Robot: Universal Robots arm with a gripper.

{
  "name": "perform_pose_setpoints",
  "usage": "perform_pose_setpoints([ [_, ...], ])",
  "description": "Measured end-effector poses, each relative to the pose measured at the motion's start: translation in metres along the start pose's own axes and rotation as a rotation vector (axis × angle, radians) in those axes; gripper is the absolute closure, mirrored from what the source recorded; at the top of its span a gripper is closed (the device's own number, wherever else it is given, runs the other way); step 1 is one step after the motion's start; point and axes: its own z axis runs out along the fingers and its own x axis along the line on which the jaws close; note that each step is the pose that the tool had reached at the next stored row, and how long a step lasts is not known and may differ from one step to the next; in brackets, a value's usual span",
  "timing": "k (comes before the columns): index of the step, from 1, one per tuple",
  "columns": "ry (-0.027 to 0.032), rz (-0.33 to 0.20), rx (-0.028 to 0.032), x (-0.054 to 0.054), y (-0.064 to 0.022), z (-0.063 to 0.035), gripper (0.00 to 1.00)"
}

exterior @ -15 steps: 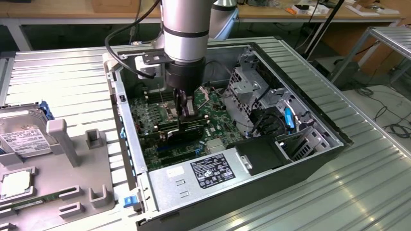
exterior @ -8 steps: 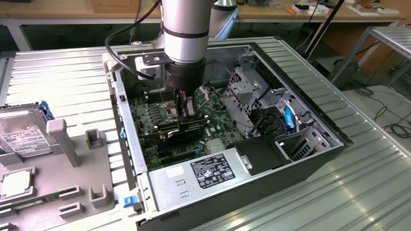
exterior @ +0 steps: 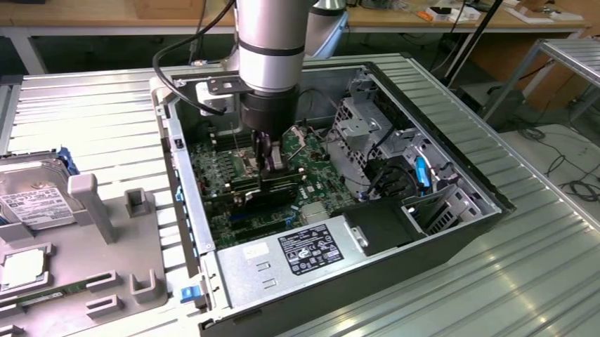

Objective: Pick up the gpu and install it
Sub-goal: 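Press down on the gpu until it lock into place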

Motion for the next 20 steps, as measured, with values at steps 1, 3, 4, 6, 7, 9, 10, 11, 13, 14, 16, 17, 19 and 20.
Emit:
perform_pose_setpoints([
  [1,0.0016,-0.002,-0.0079,0.001,-0.0001,-0.0025,0.89],
  [3,0.0031,-0.004,-0.0225,0.001,-0.0001,-0.0073,0.89],
  [4,0.0034,-0.005,-0.0269,0.003,-0.0003,-0.0078,0.89],
  [6,0.0055,-0.005,-0.0308,0.007,-0.0006,-0.0078,0.89],
  [7,0.006,-0.006,-0.0317,0.008,-0.0008,-0.0075,0.89],
  [9,-0.0199,-0.004,-0.0344,0.009,-0.0008,-0.0073,0.89],
  [10,-0.053,0.0,-0.0382,0.009,-0.0008,-0.0072,0.89],
  [11,-0.0805,0.003,-0.041,0.009,-0.0008,-0.0072,0.89],
  [13,-0.0859,0.003,-0.0418,0.015,-0.0014,-0.0061,0.89],
  [14,-0.0858,0.003,-0.0418,0.017,-0.0016,-0.0057,0.89],
  [16,-0.0857,0.003,-0.0417,0.018,0.0007,-0.0022,0.89],
  [17,-0.0858,0.003,-0.0413,0.017,0.0028,0.0003,0.89],
  [19,-0.0858,0.003,-0.0412,0.017,0.004,0.0015,0.89],
  [20,-0.0853,0.003,-0.0414,0.017,0.005,0.0025,0.89],
])
